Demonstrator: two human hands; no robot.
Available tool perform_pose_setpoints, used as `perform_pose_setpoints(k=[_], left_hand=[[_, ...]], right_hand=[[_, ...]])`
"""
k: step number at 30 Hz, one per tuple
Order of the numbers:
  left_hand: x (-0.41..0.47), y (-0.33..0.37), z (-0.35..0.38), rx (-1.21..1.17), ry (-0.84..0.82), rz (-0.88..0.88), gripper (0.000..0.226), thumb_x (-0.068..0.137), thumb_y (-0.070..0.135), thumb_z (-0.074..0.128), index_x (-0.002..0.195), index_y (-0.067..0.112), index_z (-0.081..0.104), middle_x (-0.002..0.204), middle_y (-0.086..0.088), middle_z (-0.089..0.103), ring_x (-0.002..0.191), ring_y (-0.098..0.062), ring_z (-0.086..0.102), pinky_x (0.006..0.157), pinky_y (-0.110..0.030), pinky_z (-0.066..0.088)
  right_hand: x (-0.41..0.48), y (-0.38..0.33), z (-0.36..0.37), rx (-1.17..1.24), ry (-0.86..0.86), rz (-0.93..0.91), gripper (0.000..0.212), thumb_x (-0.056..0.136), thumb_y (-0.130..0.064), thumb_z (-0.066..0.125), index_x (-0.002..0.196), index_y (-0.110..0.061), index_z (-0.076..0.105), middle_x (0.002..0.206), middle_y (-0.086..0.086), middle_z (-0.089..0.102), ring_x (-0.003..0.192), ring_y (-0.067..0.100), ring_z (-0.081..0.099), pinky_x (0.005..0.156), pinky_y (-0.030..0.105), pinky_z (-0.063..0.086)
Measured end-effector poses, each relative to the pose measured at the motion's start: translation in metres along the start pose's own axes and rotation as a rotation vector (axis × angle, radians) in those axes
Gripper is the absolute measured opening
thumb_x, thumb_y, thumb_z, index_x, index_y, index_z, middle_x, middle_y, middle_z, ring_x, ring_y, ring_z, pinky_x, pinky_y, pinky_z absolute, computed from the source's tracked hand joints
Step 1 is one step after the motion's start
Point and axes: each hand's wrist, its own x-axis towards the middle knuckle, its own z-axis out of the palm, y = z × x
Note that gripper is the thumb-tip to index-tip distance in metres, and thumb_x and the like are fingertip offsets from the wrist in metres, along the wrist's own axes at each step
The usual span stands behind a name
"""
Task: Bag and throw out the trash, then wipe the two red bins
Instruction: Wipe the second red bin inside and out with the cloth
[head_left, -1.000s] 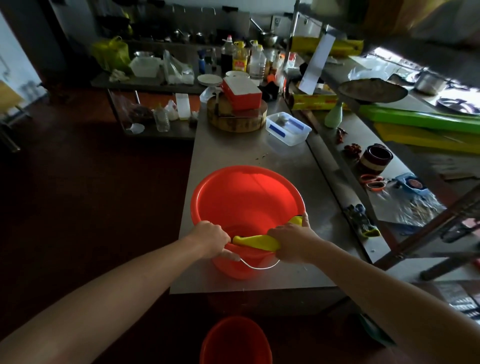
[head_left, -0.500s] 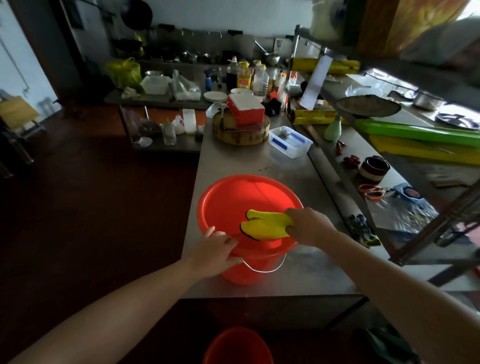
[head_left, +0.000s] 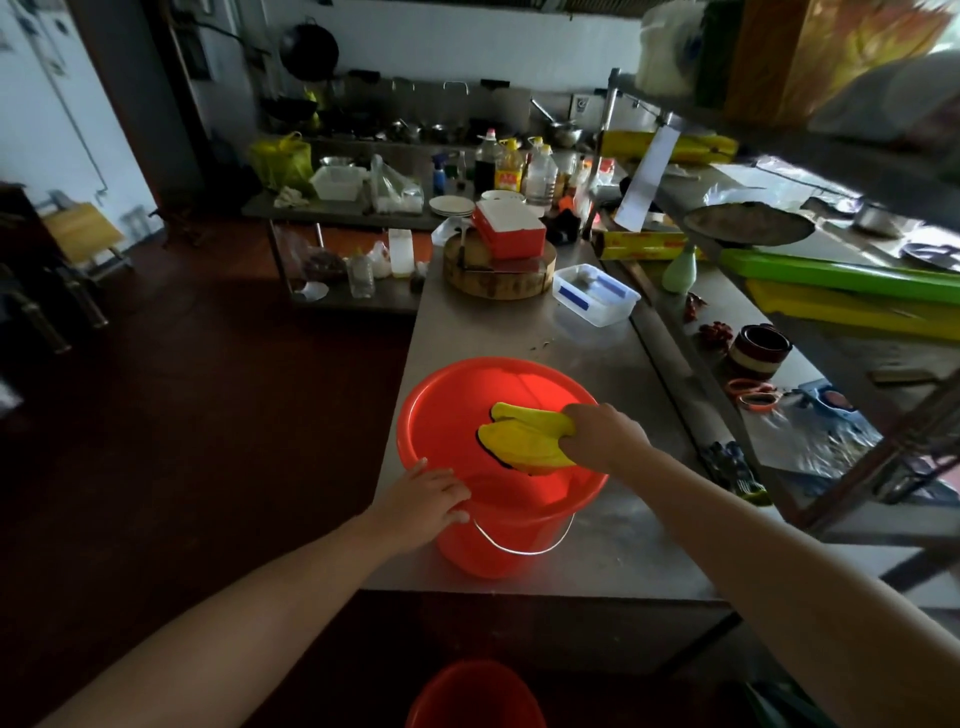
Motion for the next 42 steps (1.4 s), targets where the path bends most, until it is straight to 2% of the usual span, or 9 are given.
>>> perform_pose_setpoints(k=[8, 19, 21, 23, 25, 27, 35, 39, 42], left_hand=[[0.01, -0.024, 0.0, -0.031, 0.161, -0.086, 0.055, 0.107, 0.05, 0.025, 0.158, 0.028, 0.03, 0.162, 0.001, 0.033, 0.154, -0.016, 0.015, 0.125, -0.043, 0.01], [0.108, -0.123, -0.021, -0.031, 0.133, 0.107, 0.053, 0.106, 0.05, 0.032, 0.155, 0.03, 0.035, 0.166, 0.0, 0.023, 0.155, -0.017, 0.004, 0.126, -0.045, -0.001], [0.127, -0.137, -0.026, -0.019, 0.109, 0.14, 0.054, 0.106, 0.05, 0.031, 0.157, 0.03, 0.032, 0.167, 0.0, 0.017, 0.155, -0.018, 0.001, 0.125, -0.047, 0.0], [0.148, -0.147, -0.028, 0.002, 0.074, 0.158, 0.057, 0.105, 0.051, 0.032, 0.158, 0.032, 0.026, 0.169, -0.001, 0.009, 0.155, -0.019, -0.005, 0.125, -0.048, 0.0], [0.166, -0.151, -0.028, 0.021, 0.042, 0.175, 0.06, 0.104, 0.051, 0.032, 0.16, 0.033, 0.018, 0.169, -0.003, -0.001, 0.155, -0.021, -0.011, 0.125, -0.048, -0.004], [0.178, -0.153, -0.024, 0.02, 0.037, 0.184, 0.061, 0.104, 0.049, 0.034, 0.16, 0.035, 0.015, 0.169, -0.004, -0.008, 0.154, -0.023, -0.016, 0.124, -0.047, -0.007], [0.18, -0.155, -0.004, 0.007, 0.166, 0.198, 0.06, 0.099, 0.04, 0.038, 0.158, 0.032, 0.027, 0.169, -0.009, -0.004, 0.155, -0.025, -0.009, 0.125, -0.046, 0.003], [0.177, -0.152, -0.003, 0.027, 0.188, 0.208, 0.061, 0.096, 0.04, 0.031, 0.157, 0.033, 0.03, 0.169, -0.011, -0.002, 0.155, -0.026, -0.009, 0.126, -0.048, 0.006], [0.177, -0.15, -0.001, 0.012, 0.195, 0.205, 0.058, 0.098, 0.038, 0.033, 0.156, 0.034, 0.031, 0.169, -0.011, -0.001, 0.155, -0.026, -0.01, 0.125, -0.049, 0.009]], right_hand=[[0.045, -0.013, 0.017, 0.036, -0.066, -0.007, 0.008, 0.083, -0.027, 0.056, 0.09, -0.028, 0.052, 0.101, 0.001, 0.064, 0.094, 0.028, 0.064, 0.065, 0.031, 0.045], [0.117, -0.048, 0.086, 0.04, -0.124, 0.227, 0.024, 0.083, -0.031, 0.055, 0.106, -0.028, 0.061, 0.107, 0.0, 0.07, 0.097, 0.029, 0.069, 0.066, 0.032, 0.046], [0.122, -0.052, 0.105, 0.112, -0.302, 0.238, 0.043, 0.086, -0.044, 0.054, 0.128, -0.034, 0.059, 0.129, 0.003, 0.065, 0.117, 0.029, 0.064, 0.083, 0.037, 0.051], [0.124, -0.059, 0.126, 0.116, -0.649, 0.199, 0.074, 0.088, -0.058, 0.055, 0.154, -0.03, 0.036, 0.154, 0.005, 0.044, 0.14, 0.028, 0.044, 0.112, 0.041, 0.037], [0.125, -0.064, 0.148, -0.057, -0.914, 0.196, 0.087, 0.093, -0.063, 0.057, 0.161, -0.027, 0.018, 0.162, 0.002, 0.03, 0.148, 0.026, 0.032, 0.119, 0.04, 0.025], [0.131, -0.066, 0.166, -0.092, -1.009, 0.252, 0.091, 0.096, -0.062, 0.054, 0.162, -0.028, 0.002, 0.168, 0.003, 0.017, 0.151, 0.029, 0.025, 0.122, 0.044, 0.022], [0.148, -0.073, 0.215, -0.127, -0.812, 0.202, 0.089, 0.09, -0.057, 0.065, 0.159, -0.046, 0.01, 0.17, 0.0, -0.002, 0.154, 0.036, 0.013, 0.118, 0.059, 0.028], [0.131, -0.074, 0.263, -0.162, -0.643, 0.176, 0.069, 0.094, -0.067, 0.035, 0.153, -0.059, 0.0, 0.17, -0.001, -0.01, 0.155, 0.039, 0.001, 0.112, 0.067, 0.026], [0.131, -0.073, 0.283, -0.14, -0.546, 0.183, 0.074, 0.083, -0.081, 0.013, 0.151, -0.06, -0.007, 0.168, -0.002, -0.018, 0.155, 0.039, -0.006, 0.108, 0.071, 0.022]])
